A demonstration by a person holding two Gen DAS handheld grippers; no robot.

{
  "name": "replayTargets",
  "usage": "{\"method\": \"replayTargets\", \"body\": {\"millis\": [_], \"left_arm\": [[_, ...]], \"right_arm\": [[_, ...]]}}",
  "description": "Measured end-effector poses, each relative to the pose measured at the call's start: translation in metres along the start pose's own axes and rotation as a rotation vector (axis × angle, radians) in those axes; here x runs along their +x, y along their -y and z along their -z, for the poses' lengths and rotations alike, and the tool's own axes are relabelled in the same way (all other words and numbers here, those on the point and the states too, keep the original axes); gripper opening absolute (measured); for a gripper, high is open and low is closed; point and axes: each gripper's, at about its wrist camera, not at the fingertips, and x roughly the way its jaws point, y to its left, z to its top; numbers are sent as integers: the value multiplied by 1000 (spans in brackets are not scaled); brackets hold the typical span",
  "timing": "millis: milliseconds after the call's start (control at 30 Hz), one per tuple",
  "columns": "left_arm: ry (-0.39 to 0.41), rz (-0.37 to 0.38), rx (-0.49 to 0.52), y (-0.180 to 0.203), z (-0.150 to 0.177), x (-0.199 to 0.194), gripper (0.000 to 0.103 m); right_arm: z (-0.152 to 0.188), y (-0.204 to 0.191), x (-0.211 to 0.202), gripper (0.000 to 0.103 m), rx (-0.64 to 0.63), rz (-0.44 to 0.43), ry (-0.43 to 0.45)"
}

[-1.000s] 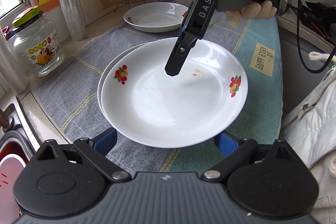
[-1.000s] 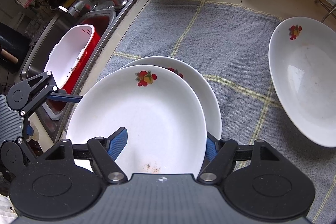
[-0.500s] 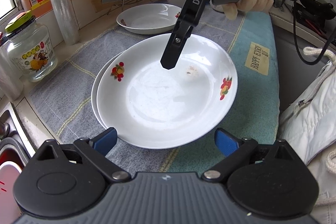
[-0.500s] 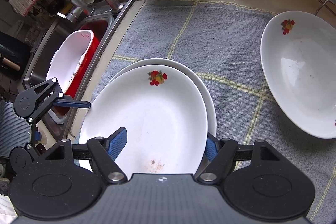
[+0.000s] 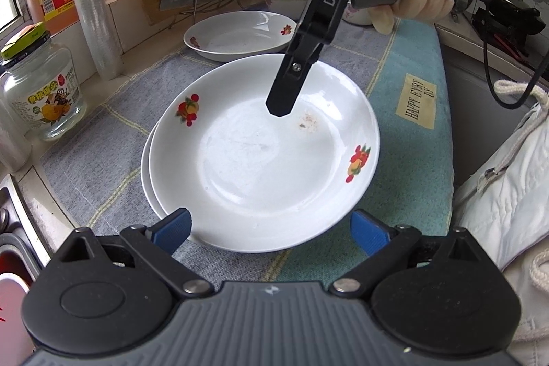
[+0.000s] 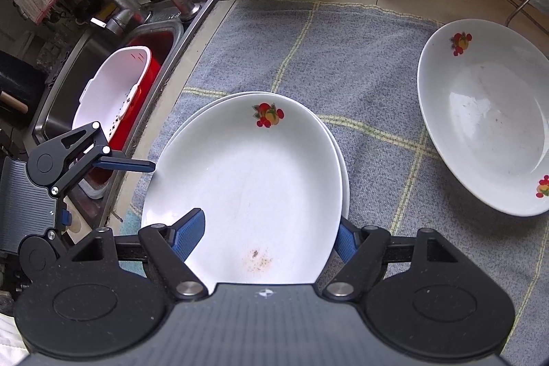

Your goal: Organize plates and bowls

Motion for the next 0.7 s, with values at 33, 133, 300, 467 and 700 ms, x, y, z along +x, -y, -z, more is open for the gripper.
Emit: {"method": "replayTargets", "body": {"millis": [33, 133, 300, 467, 700], "left_arm": [[0, 1, 0, 0, 0, 0, 98], [2, 4, 2, 0, 0, 1, 98], [13, 12, 8, 2, -1, 1, 98], [16, 19, 12, 4, -1, 3, 98], [23, 34, 23, 7, -3, 5, 98]], "right_arm": [[0, 0, 0, 81, 6, 0, 0], [1, 2, -2, 81, 31, -6, -4], [2, 4, -4, 82, 53, -20, -16], [4, 9, -8, 83, 95, -45, -22], [7, 20, -13, 91, 169, -81, -4]]}}
